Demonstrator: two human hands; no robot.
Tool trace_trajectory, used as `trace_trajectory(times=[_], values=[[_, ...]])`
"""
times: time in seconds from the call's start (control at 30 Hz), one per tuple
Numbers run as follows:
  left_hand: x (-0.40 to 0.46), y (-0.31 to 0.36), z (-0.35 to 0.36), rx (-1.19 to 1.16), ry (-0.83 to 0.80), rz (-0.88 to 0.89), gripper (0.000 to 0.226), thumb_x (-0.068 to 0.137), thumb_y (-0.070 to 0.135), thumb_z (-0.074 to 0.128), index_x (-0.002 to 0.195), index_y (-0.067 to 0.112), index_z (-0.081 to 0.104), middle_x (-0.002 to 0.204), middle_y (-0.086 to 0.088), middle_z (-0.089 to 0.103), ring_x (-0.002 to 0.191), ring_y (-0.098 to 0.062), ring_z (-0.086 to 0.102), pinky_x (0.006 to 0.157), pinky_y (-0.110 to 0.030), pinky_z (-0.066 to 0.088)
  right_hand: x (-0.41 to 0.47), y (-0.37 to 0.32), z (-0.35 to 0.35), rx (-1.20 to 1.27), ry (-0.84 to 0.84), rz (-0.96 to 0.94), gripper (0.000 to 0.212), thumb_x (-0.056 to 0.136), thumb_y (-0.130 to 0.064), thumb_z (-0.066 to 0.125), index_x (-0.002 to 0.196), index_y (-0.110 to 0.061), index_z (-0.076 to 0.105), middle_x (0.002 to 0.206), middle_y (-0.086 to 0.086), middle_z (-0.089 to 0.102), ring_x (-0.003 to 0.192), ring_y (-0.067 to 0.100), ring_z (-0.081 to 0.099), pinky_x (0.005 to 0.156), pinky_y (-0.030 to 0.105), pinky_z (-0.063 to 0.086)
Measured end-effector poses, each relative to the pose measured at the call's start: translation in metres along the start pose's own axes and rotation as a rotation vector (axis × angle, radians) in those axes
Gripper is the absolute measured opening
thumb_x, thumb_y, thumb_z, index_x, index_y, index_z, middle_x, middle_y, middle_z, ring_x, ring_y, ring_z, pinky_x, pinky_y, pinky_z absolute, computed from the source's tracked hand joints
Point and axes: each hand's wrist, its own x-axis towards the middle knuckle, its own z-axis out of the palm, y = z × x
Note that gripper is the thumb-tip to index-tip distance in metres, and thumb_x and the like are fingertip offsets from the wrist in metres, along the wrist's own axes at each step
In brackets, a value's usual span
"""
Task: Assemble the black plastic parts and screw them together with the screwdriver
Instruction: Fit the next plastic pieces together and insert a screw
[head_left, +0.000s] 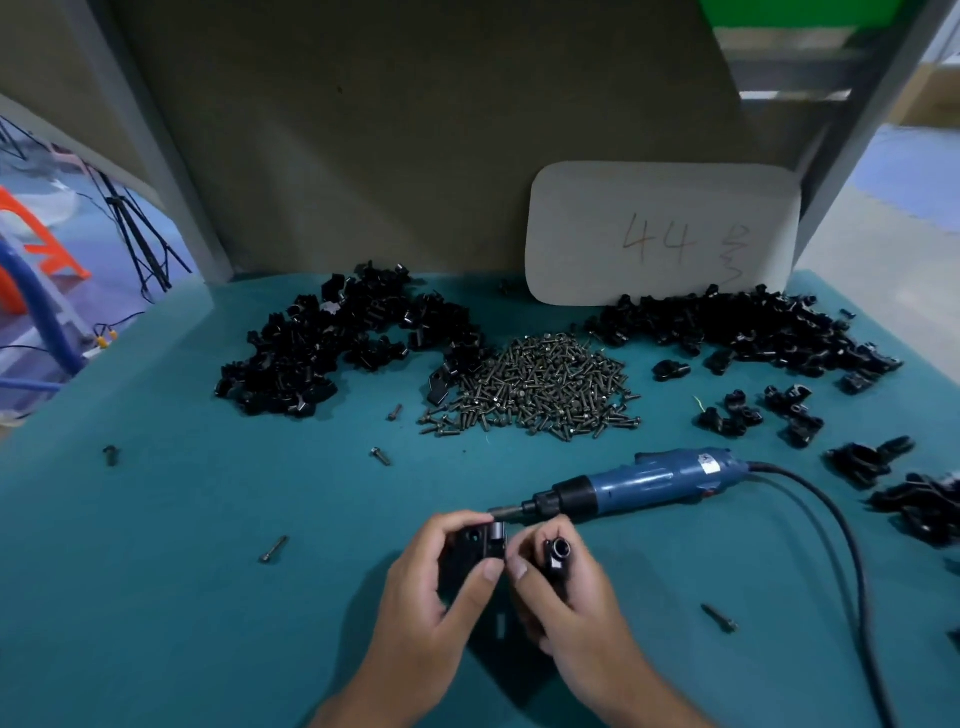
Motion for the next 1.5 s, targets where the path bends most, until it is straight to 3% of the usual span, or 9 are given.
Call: trace_trajectory(times=[0.17, 0.37, 0.6, 0.77, 0.9, 1.1, 1.23, 1.37, 1.5], values=[[0.000, -0.001, 0.000, -0.020, 0.024, -0.010, 0.027, 0.090, 0.052, 0.059, 0.116, 0.046, 0.056, 0.105, 0.015, 0.067, 0.093, -0.009, 0.066, 0.078, -0.017, 0.047, -0.001, 0.007, -0.003, 0.005, -0.055, -0.038, 0.015, 0.091, -0.030, 0.056, 0.100, -0.018, 0.056, 0.069, -0.005, 0.052, 0.057, 0.013, 0.044, 0.050, 0.020, 0.035], [-0.003, 0.001, 0.001, -0.087, 0.025, -0.032, 0.025, 0.091, 0.050, 0.057, 0.115, 0.045, 0.054, 0.096, 0.019, 0.065, 0.086, -0.004, 0.063, 0.076, -0.014, 0.043, 0.001, 0.009, -0.002, 0.203, -0.087, 0.000, 0.017, 0.081, -0.043, 0.052, 0.094, -0.033, 0.050, 0.085, -0.001, 0.056, 0.058, 0.009, 0.040, 0.045, 0.019, 0.028], [-0.005, 0.002, 0.005, -0.105, -0.005, 0.026, 0.025, 0.090, 0.049, 0.058, 0.114, 0.044, 0.053, 0.089, 0.020, 0.065, 0.075, -0.001, 0.060, 0.069, -0.012, 0.042, -0.003, 0.002, 0.001, 0.124, -0.011, 0.034, 0.020, 0.076, -0.051, 0.050, 0.092, -0.039, 0.054, 0.082, -0.011, 0.060, 0.062, 0.005, 0.045, 0.052, 0.017, 0.037], [-0.004, 0.001, 0.005, -0.118, 0.003, 0.003, 0.024, 0.089, 0.048, 0.059, 0.113, 0.043, 0.055, 0.094, 0.015, 0.067, 0.082, -0.009, 0.066, 0.073, -0.016, 0.046, -0.004, -0.004, 0.001, 0.069, 0.011, 0.054, 0.035, 0.086, -0.060, 0.050, 0.110, -0.037, 0.062, 0.091, -0.010, 0.064, 0.073, 0.006, 0.056, 0.063, 0.019, 0.048], [-0.003, 0.000, 0.005, -0.130, -0.003, -0.008, 0.027, 0.090, 0.041, 0.059, 0.117, 0.038, 0.060, 0.105, 0.017, 0.069, 0.096, -0.007, 0.069, 0.080, -0.012, 0.047, -0.001, -0.012, 0.003, 0.186, 0.019, 0.095, 0.037, 0.087, -0.059, 0.062, 0.114, -0.034, 0.068, 0.114, -0.002, 0.070, 0.093, 0.012, 0.062, 0.076, 0.026, 0.050], [0.000, 0.002, 0.005, -0.191, 0.055, -0.029, 0.023, 0.089, 0.042, 0.057, 0.110, 0.034, 0.062, 0.100, 0.017, 0.071, 0.088, -0.002, 0.067, 0.075, -0.009, 0.048, 0.002, -0.027, 0.001, 0.510, -0.056, 0.225, 0.034, 0.095, -0.039, 0.052, 0.114, -0.023, 0.075, 0.108, 0.005, 0.070, 0.096, 0.015, 0.065, 0.083, 0.034, 0.046], [-0.001, 0.000, 0.003, -0.192, 0.105, -0.044, 0.021, 0.087, 0.049, 0.056, 0.107, 0.048, 0.061, 0.097, 0.014, 0.070, 0.082, -0.003, 0.065, 0.072, -0.015, 0.051, 0.005, -0.031, -0.008, 0.604, -0.109, 0.257, 0.037, 0.098, -0.039, 0.048, 0.118, -0.024, 0.075, 0.115, 0.004, 0.072, 0.099, 0.012, 0.065, 0.079, 0.032, 0.041], [-0.001, 0.000, 0.003, -0.185, 0.110, -0.039, 0.020, 0.087, 0.049, 0.055, 0.105, 0.052, 0.061, 0.098, 0.017, 0.070, 0.083, -0.002, 0.065, 0.072, -0.013, 0.050, 0.007, -0.033, -0.017, 0.736, -0.148, 0.302, 0.037, 0.097, -0.038, 0.053, 0.122, -0.021, 0.073, 0.120, 0.005, 0.071, 0.098, 0.015, 0.068, 0.071, 0.027, 0.051], [-0.002, 0.000, 0.003, -0.179, 0.096, -0.025, 0.020, 0.087, 0.049, 0.055, 0.106, 0.050, 0.061, 0.099, 0.016, 0.069, 0.085, -0.003, 0.065, 0.075, -0.015, 0.050, 0.007, -0.037, -0.019, 0.747, -0.188, 0.269, 0.034, 0.088, -0.040, 0.073, 0.117, -0.024, 0.074, 0.117, 0.004, 0.071, 0.096, 0.015, 0.069, 0.068, 0.026, 0.052]])
